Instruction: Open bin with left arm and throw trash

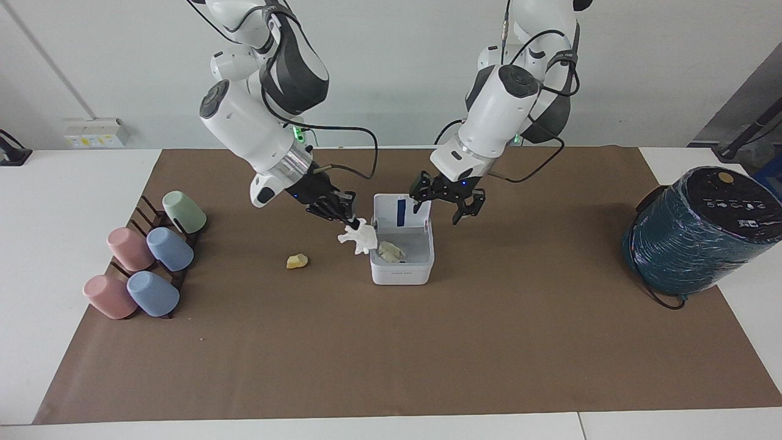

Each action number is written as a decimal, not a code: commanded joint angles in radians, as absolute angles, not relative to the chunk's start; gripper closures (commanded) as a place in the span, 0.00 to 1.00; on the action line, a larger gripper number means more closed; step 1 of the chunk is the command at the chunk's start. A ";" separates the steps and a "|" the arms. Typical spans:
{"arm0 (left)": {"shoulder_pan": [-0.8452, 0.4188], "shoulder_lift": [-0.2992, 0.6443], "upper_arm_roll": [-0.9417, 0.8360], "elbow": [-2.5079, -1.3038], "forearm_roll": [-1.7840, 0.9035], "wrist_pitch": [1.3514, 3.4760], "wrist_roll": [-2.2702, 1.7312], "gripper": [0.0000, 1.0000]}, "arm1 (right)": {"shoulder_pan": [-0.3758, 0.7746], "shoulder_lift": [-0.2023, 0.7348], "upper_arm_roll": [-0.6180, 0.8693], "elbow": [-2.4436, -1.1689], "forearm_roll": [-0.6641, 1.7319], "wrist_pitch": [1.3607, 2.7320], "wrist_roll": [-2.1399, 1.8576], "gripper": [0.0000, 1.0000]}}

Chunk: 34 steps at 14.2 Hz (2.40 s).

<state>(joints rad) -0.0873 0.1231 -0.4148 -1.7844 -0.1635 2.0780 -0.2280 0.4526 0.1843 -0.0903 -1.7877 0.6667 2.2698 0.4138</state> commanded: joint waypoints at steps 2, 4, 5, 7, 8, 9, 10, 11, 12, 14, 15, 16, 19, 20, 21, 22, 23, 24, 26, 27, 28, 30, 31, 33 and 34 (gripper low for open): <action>-0.006 0.008 -0.413 -1.793 -0.080 1.922 -0.222 0.00 | 0.546 0.251 -0.089 -1.793 0.696 2.397 0.454 1.00; 0.032 -0.037 -0.411 -1.792 -0.078 1.844 -0.222 0.00 | 0.540 0.253 -0.089 -1.801 0.696 2.390 0.453 0.22; 0.049 -0.052 -0.410 -1.792 -0.078 1.817 -0.221 0.00 | 0.540 0.252 -0.090 -1.804 0.695 2.394 0.448 0.00; 0.067 -0.074 -0.396 -1.792 -0.077 1.773 -0.212 0.00 | 0.538 0.253 -0.091 -1.804 0.690 2.401 0.443 0.00; 0.069 -0.080 -0.390 -1.792 -0.075 1.758 -0.201 0.00 | 0.537 0.253 -0.092 -1.801 0.681 2.402 0.442 0.00; 0.069 -0.087 -0.385 -1.792 -0.075 1.747 -0.201 0.00 | 0.532 0.249 -0.095 -1.798 0.677 2.404 0.439 0.00; 0.069 -0.089 -0.385 -1.789 -0.045 1.738 -0.199 0.00 | 0.510 0.238 -0.101 -1.798 0.649 2.402 0.413 0.00; 0.072 -0.090 -0.385 -1.781 -0.014 1.733 -0.193 0.00 | 0.464 0.224 -0.101 -1.798 0.585 2.393 0.363 0.00; 0.084 -0.092 -0.385 -1.778 -0.009 1.720 -0.178 0.00 | 0.418 0.216 -0.098 -1.804 0.499 2.381 0.292 0.00; 0.091 -0.092 -0.353 -1.775 -0.009 1.700 -0.129 0.00 | 0.362 0.206 -0.098 -1.844 0.360 2.359 0.154 0.00; 0.051 -0.092 -0.274 -1.766 -0.008 1.684 -0.095 0.00 | 0.339 0.192 -0.098 -1.885 0.309 2.359 0.093 0.00; -0.040 -0.091 -0.161 -1.746 -0.009 1.671 -0.059 0.00 | 0.321 0.186 -0.098 -1.929 0.270 2.359 0.015 0.00; -0.091 -0.077 -0.051 -1.668 -0.018 1.596 -0.025 0.00 | 0.276 0.179 -0.098 -2.057 0.203 2.394 -0.147 0.00; -0.091 -0.069 -0.025 -1.648 -0.020 1.582 -0.003 0.00 | 0.270 0.179 -0.098 -2.098 0.187 2.407 -0.197 0.00; -0.092 -0.058 0.004 -1.623 -0.028 1.569 0.008 0.00 | 0.270 0.179 -0.098 -2.129 0.187 2.413 -0.215 0.00; -0.091 -0.042 0.015 -1.591 -0.038 1.553 0.008 0.00 | 0.270 0.176 -0.097 -2.153 0.186 2.418 -0.216 0.00; -0.084 -0.020 0.017 -1.553 -0.049 1.522 0.008 0.00 | 0.278 0.182 -0.097 -2.173 0.186 2.439 -0.216 0.00; -0.066 0.001 0.015 -1.519 -0.054 1.488 0.009 0.00 | 0.282 0.187 -0.095 -2.193 0.186 2.479 -0.218 0.00; -0.061 0.046 0.018 -1.429 -0.078 1.445 0.006 0.00 | 0.282 0.192 -0.095 -2.209 0.187 2.513 -0.221 0.27; -0.061 0.064 0.018 -1.399 -0.075 1.424 0.006 0.00 | 0.282 0.198 -0.095 -2.209 0.187 2.517 -0.216 0.41; -0.061 0.080 0.021 -1.372 -0.072 1.401 0.006 0.00 | 0.282 0.209 -0.094 -2.209 0.187 2.539 -0.210 0.46; -0.061 0.127 0.043 -1.303 -0.066 1.349 0.008 0.00 | 0.293 0.228 -0.094 -2.210 0.187 2.569 -0.210 0.56; -0.063 0.129 0.046 -1.290 -0.064 1.320 0.011 0.00 | 0.296 0.229 -0.094 -2.209 0.187 2.565 -0.210 0.82; -0.067 0.080 0.046 -1.301 -0.060 1.325 0.073 0.00 | 0.293 0.230 -0.094 -2.195 0.189 2.559 -0.192 1.00; -0.069 0.065 0.054 -1.321 -0.061 1.330 0.098 0.00 | 0.296 0.229 -0.094 -2.162 0.189 2.530 -0.177 1.00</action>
<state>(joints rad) -0.0613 0.0900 0.0389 -1.3319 -0.0598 1.3586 0.0480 0.2980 0.2261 -0.0974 -2.1931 0.2084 2.5380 -0.2039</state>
